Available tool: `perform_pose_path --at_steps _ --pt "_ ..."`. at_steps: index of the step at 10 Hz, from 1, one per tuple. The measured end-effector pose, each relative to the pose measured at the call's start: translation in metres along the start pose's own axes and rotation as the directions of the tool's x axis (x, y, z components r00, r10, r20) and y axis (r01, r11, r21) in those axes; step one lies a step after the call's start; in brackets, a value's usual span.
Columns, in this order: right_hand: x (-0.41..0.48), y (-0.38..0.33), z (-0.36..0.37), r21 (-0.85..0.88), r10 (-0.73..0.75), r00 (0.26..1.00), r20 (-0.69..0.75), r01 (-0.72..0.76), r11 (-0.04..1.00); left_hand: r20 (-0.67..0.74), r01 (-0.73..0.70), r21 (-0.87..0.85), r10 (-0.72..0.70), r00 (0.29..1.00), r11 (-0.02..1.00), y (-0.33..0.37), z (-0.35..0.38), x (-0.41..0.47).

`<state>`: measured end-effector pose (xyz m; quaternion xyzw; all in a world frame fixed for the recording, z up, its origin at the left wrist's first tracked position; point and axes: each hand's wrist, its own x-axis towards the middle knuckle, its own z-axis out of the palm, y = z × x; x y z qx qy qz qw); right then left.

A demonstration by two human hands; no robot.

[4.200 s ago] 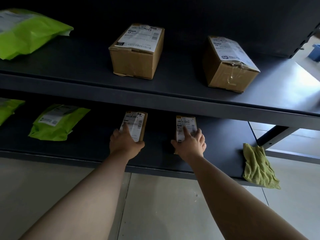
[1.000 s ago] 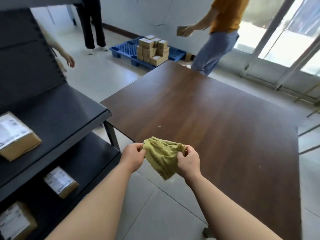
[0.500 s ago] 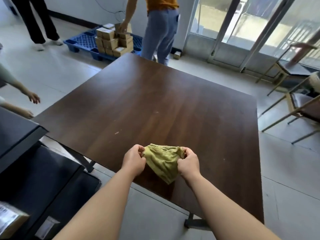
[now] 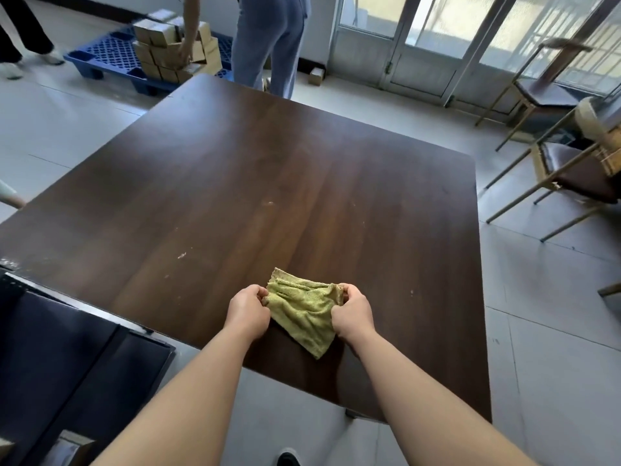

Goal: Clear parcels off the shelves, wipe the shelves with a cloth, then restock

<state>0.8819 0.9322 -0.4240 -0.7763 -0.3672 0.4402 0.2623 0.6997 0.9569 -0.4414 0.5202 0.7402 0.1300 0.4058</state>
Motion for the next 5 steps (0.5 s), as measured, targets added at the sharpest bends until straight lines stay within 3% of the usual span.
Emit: perform_pose_path --at_steps 3,5 --pt "-0.015 0.008 -0.008 -0.134 0.116 0.992 0.052 -0.108 0.985 0.14 -0.008 0.166 -0.016 0.99 0.986 -0.005 -0.007 -0.007" --pt "-0.045 0.0 -0.009 -0.122 0.101 0.995 -0.017 -0.103 0.987 0.174 -0.074 0.244 0.032 0.984 0.967 -0.002 -0.032 -0.022"
